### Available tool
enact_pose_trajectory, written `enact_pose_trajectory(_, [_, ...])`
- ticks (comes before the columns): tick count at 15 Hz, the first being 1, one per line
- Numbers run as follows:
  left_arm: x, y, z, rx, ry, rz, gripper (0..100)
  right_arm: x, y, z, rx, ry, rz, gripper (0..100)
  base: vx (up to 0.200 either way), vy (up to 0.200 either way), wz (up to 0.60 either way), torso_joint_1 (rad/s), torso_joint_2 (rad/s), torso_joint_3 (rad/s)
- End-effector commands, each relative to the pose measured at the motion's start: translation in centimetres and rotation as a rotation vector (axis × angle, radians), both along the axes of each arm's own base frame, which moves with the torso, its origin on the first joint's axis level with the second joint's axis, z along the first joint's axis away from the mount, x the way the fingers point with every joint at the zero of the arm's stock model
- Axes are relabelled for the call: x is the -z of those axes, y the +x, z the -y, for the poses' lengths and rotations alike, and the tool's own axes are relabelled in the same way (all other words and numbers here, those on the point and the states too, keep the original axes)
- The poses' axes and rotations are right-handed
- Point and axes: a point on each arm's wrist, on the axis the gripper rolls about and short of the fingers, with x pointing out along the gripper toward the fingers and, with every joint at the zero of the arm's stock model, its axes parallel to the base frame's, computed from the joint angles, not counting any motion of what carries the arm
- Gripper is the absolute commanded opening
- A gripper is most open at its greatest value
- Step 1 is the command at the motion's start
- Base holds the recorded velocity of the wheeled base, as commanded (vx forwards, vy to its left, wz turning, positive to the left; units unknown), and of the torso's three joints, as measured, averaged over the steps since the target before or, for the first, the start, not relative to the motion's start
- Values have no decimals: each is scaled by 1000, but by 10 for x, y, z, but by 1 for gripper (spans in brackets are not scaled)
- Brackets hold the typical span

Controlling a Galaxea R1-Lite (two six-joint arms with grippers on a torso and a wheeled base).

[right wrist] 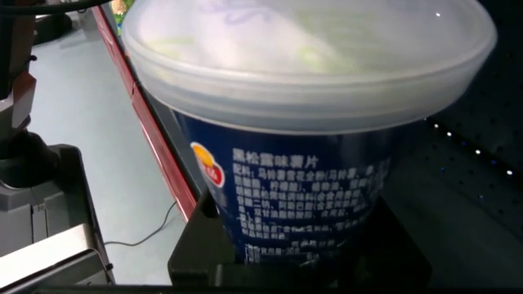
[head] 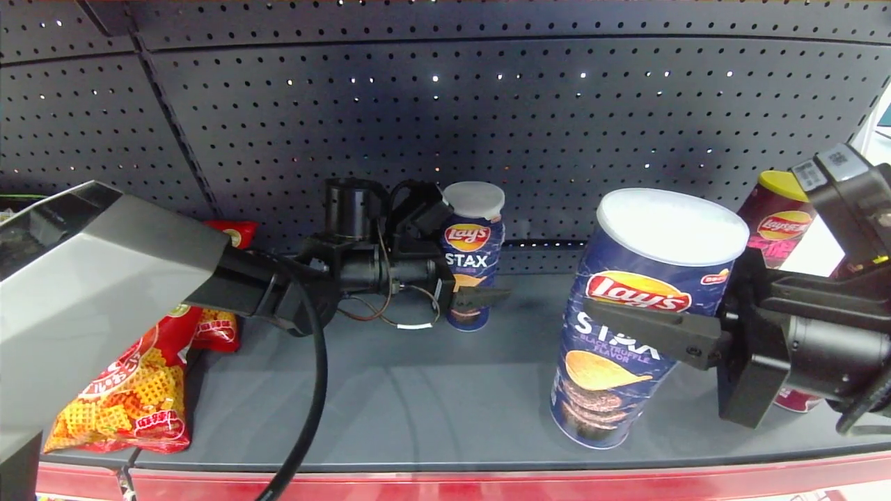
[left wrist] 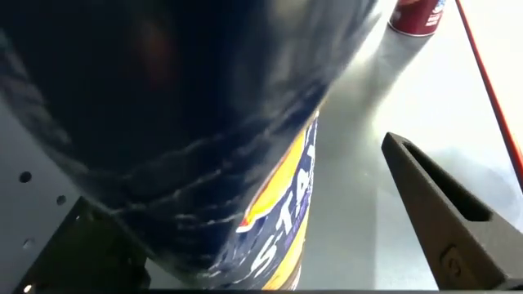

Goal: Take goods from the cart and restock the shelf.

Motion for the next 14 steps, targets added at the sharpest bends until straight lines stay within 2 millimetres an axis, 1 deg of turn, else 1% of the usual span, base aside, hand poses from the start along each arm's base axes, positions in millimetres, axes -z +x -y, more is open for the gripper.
enact_pose_trajectory(1, [-6, -2, -1, 0, -6, 12, 100, 0, 0, 0, 1, 0, 1, 0, 0, 0, 0, 0, 0, 0])
enact_pose_trajectory(4, [-7, -2, -1, -2, -8, 16, 100, -1, 1, 0, 1, 2, 3, 0, 0, 0, 0, 0, 0, 0])
enact_pose_trajectory(5, [-6, -2, -1, -2, -6, 13, 0, -1, 1, 0, 1, 2, 3, 0, 0, 0, 0, 0, 0, 0])
enact_pose_trajectory(7, [-7, -2, 0, 2, -9, 19, 0, -1, 0, 0, 1, 1, 2, 0, 0, 0, 0, 0, 0, 0])
enact_pose_trajectory(8, [-9, -4, 3, 9, -12, 24, 0, -1, 0, 0, 1, 3, 4, 0, 0, 0, 0, 0, 0, 0])
enact_pose_trajectory(11, [-15, -10, 3, 17, -15, 29, 0, -3, 0, 0, 1, 6, 8, 0, 0, 0, 0, 0, 0, 0])
enact_pose_trajectory(13, [-22, -14, 1, 17, -22, 41, 0, -3, 0, 1, 4, 6, 8, 0, 0, 0, 0, 0, 0, 0])
enact_pose_trajectory(14, [-26, -20, 1, 24, -24, 45, 0, -3, 0, 0, 2, 7, 9, 0, 0, 0, 0, 0, 0, 0])
